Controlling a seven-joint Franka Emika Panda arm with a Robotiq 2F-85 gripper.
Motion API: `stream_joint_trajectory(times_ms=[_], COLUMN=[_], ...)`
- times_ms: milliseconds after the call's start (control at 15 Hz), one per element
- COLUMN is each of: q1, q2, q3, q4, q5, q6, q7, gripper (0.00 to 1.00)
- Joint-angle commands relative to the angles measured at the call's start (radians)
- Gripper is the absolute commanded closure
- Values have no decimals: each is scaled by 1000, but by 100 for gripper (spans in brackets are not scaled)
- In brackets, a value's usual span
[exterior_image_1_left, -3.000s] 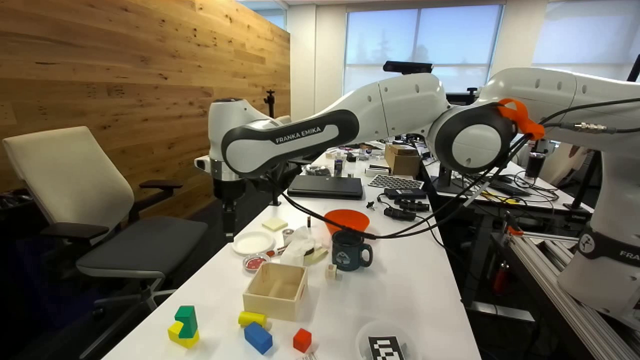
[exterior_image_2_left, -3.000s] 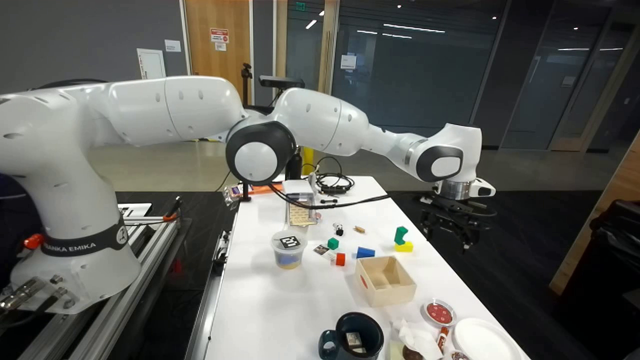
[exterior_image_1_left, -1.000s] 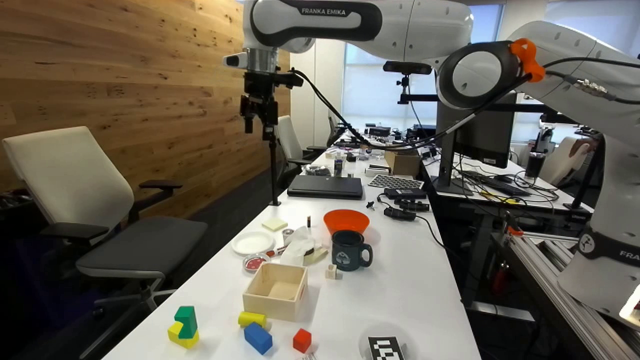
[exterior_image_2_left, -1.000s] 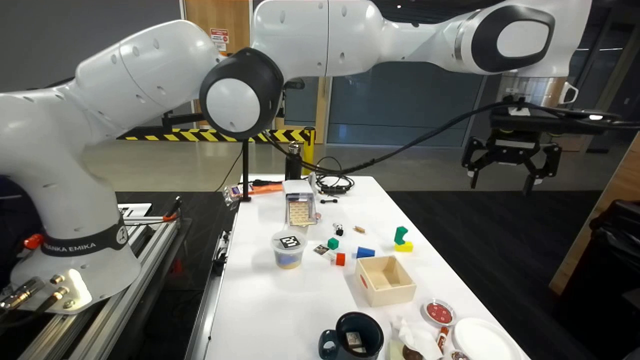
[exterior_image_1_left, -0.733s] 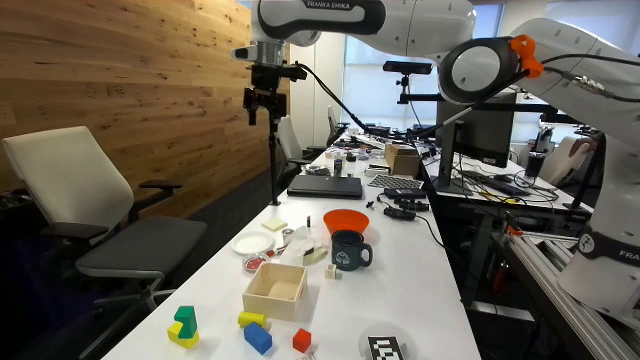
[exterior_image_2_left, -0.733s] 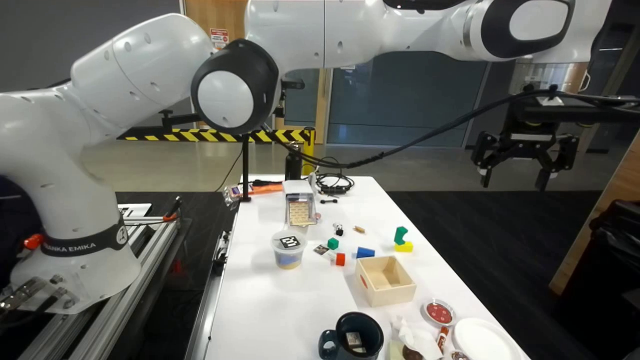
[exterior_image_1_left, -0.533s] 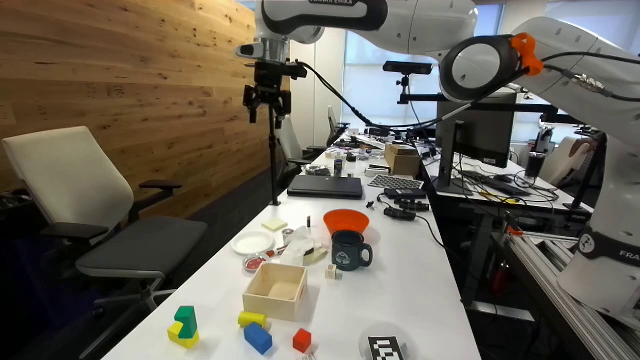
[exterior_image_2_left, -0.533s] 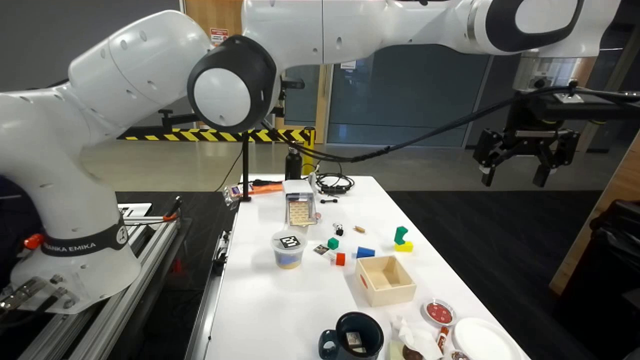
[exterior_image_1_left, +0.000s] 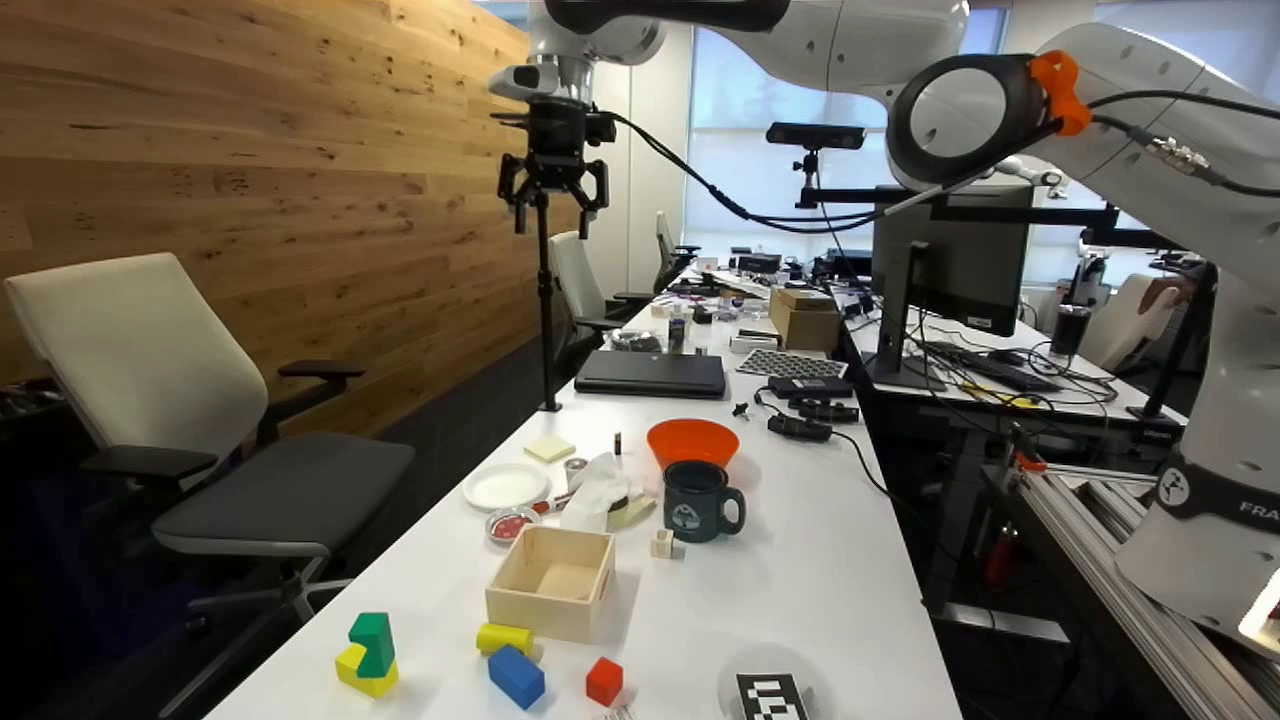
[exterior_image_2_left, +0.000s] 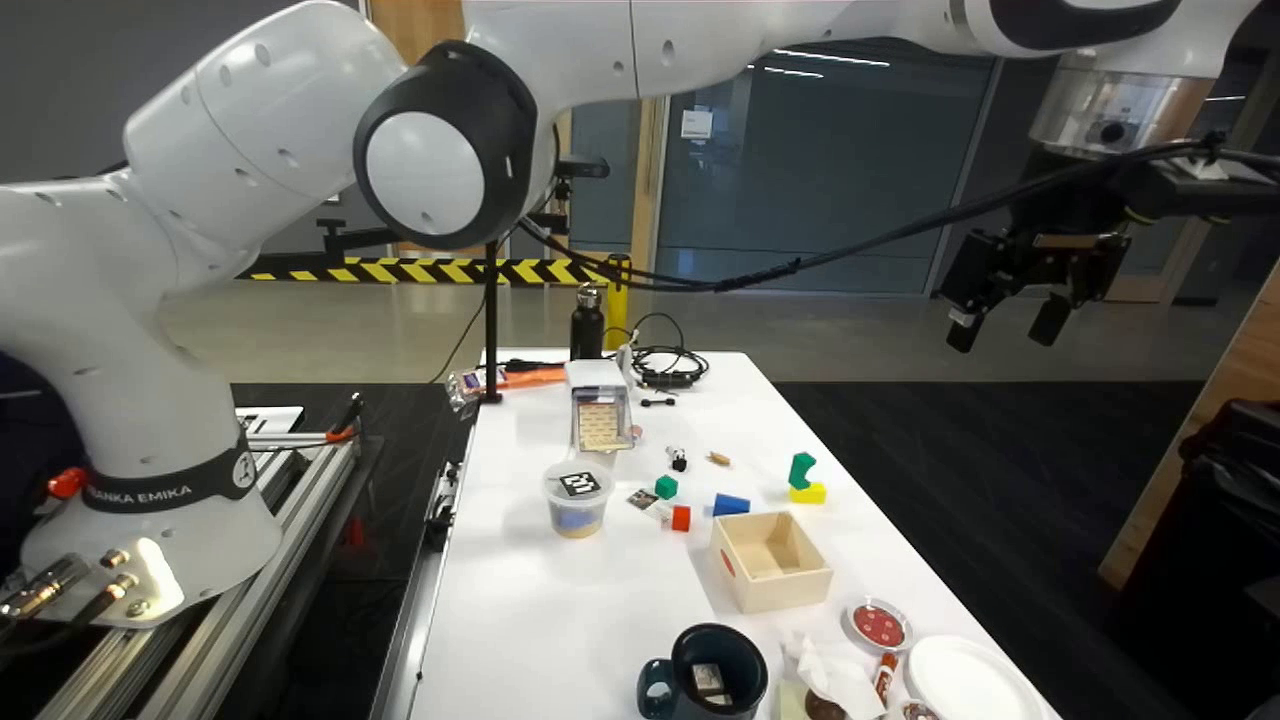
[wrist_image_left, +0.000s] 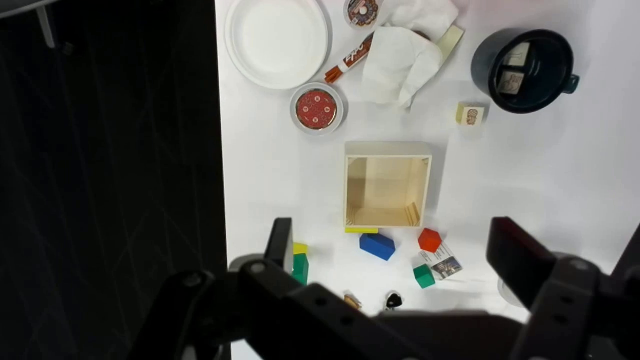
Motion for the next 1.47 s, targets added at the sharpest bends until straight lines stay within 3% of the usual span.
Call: stream_joint_trajectory(times_ms=[0, 600, 733, 1400], q1=[3, 3, 22, 123], q2=[-9, -9, -27, -86], q3=[-16, -13, -17, -1], q4=[-10, -11, -25, -16], q5=[15, 16, 38, 73], q6=[3, 2, -34, -35], q7=[-7, -10, 170, 823], gripper=[0, 0, 0, 0])
